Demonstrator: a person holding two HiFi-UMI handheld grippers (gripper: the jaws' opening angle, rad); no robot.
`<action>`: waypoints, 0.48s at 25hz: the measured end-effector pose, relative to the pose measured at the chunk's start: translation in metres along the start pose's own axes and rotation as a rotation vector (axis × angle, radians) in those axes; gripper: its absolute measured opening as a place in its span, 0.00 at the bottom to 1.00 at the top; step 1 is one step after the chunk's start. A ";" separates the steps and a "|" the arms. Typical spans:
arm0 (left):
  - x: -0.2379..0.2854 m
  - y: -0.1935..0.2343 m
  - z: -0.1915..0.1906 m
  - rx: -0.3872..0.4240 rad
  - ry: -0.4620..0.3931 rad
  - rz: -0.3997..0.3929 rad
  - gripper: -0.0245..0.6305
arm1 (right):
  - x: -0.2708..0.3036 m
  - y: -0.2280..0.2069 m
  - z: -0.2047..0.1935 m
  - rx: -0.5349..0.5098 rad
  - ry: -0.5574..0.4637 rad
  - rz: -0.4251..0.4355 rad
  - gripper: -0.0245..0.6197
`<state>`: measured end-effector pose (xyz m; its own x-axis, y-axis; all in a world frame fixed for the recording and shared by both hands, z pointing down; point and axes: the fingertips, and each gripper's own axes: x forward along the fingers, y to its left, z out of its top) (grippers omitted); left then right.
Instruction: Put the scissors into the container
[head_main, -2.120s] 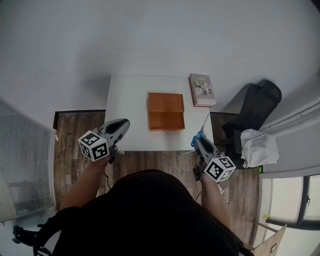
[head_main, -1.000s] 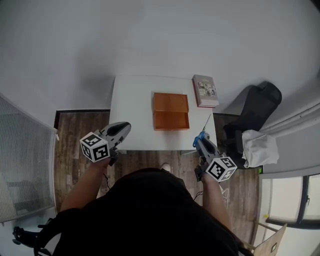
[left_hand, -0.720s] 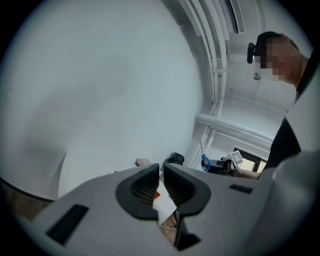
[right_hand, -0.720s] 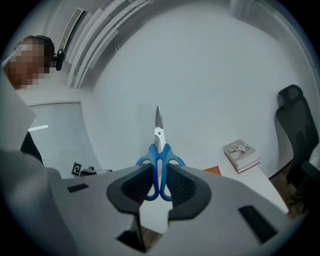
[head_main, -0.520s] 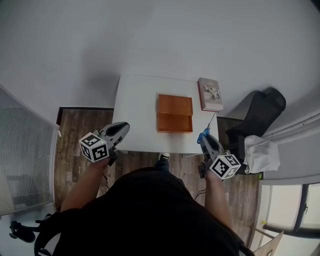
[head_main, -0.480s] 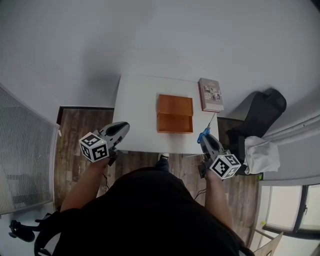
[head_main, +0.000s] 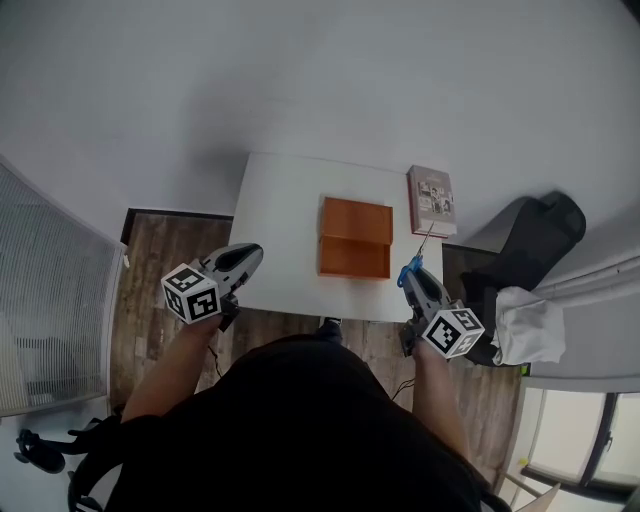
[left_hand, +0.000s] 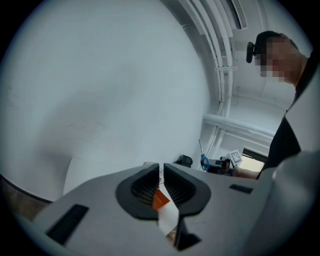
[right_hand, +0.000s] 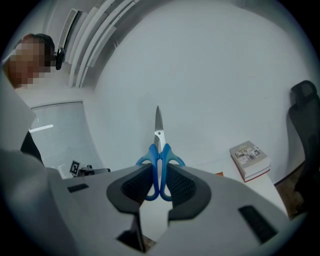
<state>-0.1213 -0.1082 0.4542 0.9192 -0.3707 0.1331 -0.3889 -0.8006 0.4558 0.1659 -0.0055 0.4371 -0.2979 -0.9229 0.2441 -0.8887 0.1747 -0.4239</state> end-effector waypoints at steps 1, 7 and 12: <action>0.005 0.001 0.002 0.002 0.000 0.002 0.09 | 0.004 -0.004 0.002 0.001 0.004 0.004 0.18; 0.037 0.005 0.007 0.002 0.007 0.012 0.09 | 0.027 -0.031 0.011 0.010 0.025 0.030 0.18; 0.055 0.016 0.008 -0.011 0.014 0.032 0.09 | 0.047 -0.048 0.019 0.015 0.041 0.045 0.18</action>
<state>-0.0774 -0.1454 0.4618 0.9073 -0.3891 0.1596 -0.4170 -0.7833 0.4610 0.2017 -0.0636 0.4524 -0.3515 -0.8993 0.2600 -0.8690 0.2102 -0.4480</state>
